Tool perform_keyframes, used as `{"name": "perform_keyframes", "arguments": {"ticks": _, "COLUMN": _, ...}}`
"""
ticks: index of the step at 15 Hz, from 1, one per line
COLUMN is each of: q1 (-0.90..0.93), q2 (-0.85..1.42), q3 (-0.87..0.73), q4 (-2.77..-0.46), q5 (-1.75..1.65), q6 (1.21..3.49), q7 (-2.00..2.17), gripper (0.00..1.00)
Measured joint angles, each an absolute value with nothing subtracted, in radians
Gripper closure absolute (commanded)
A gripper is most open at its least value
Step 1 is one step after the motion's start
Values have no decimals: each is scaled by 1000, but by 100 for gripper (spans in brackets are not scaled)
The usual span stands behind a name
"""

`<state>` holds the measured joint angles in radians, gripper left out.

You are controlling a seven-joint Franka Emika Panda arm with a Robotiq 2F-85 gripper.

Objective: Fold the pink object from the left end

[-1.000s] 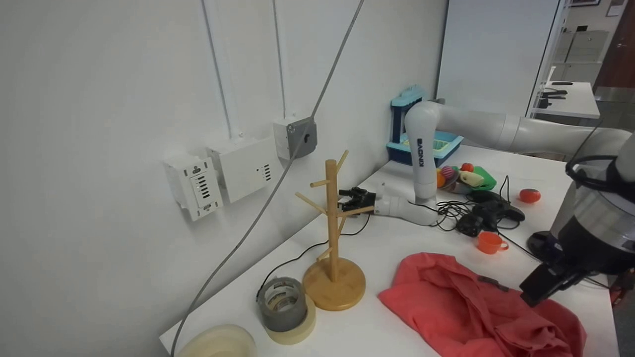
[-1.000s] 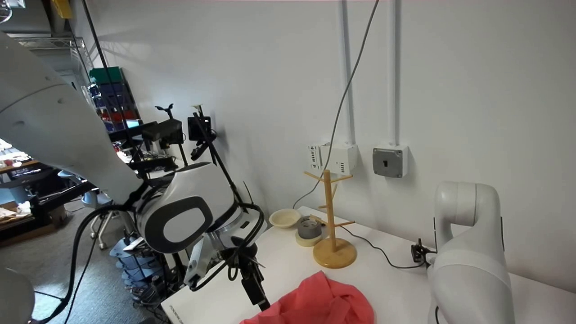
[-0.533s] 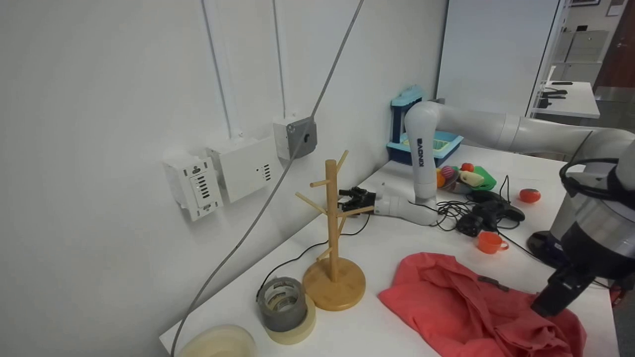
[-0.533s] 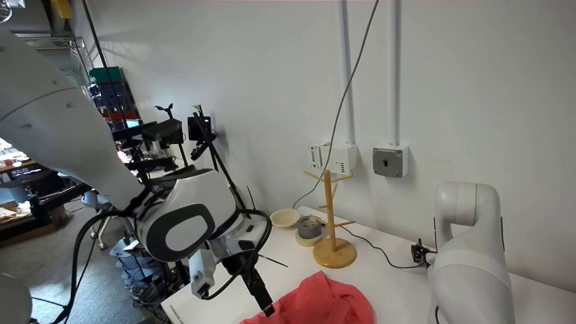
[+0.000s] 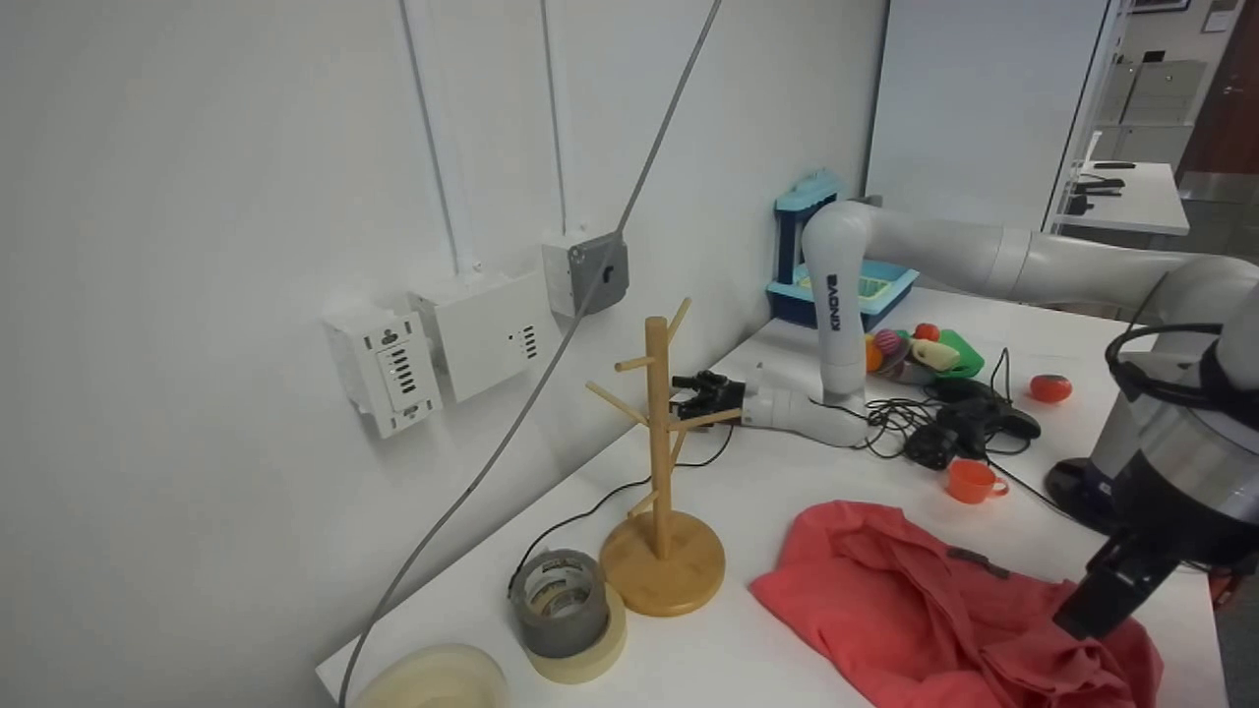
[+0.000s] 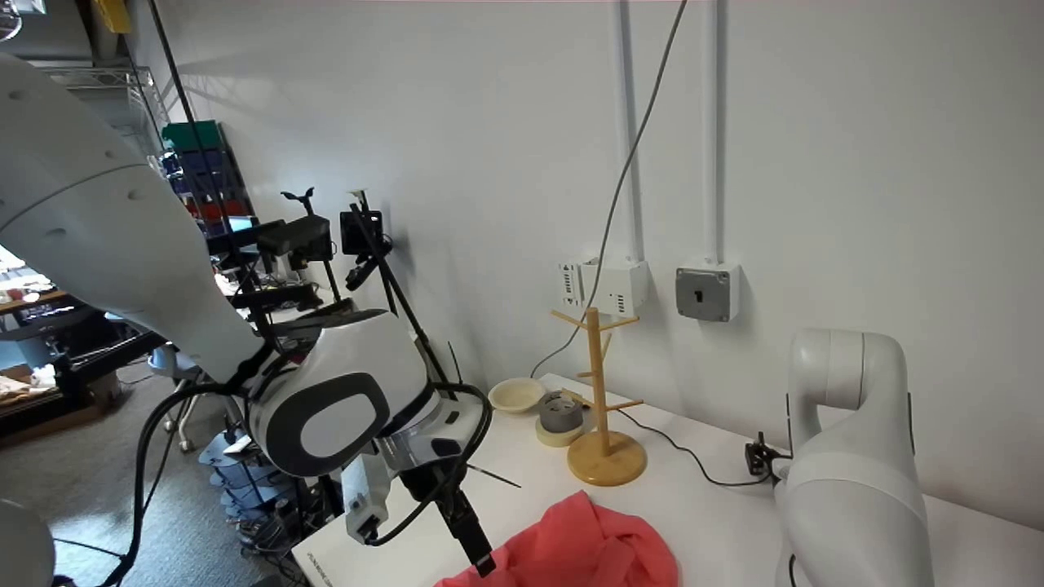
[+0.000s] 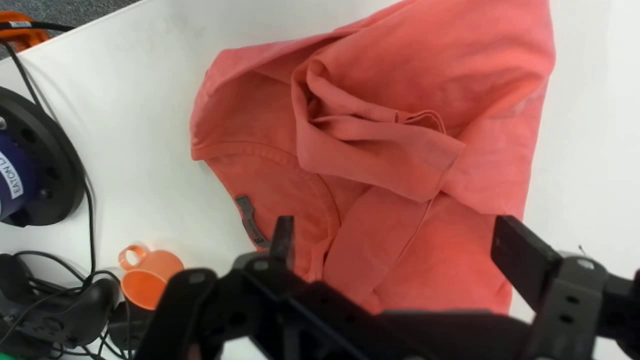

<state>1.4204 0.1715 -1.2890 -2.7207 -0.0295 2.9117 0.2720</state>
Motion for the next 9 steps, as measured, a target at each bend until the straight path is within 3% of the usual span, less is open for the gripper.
{"name": "perform_keyframes", "arguments": {"ticks": 9, "q1": 1400, "q2": 186, "q3": -1226, "q4": -2735, "q5": -30, "q6": 2906, "q7": 269, "gripper": 0}}
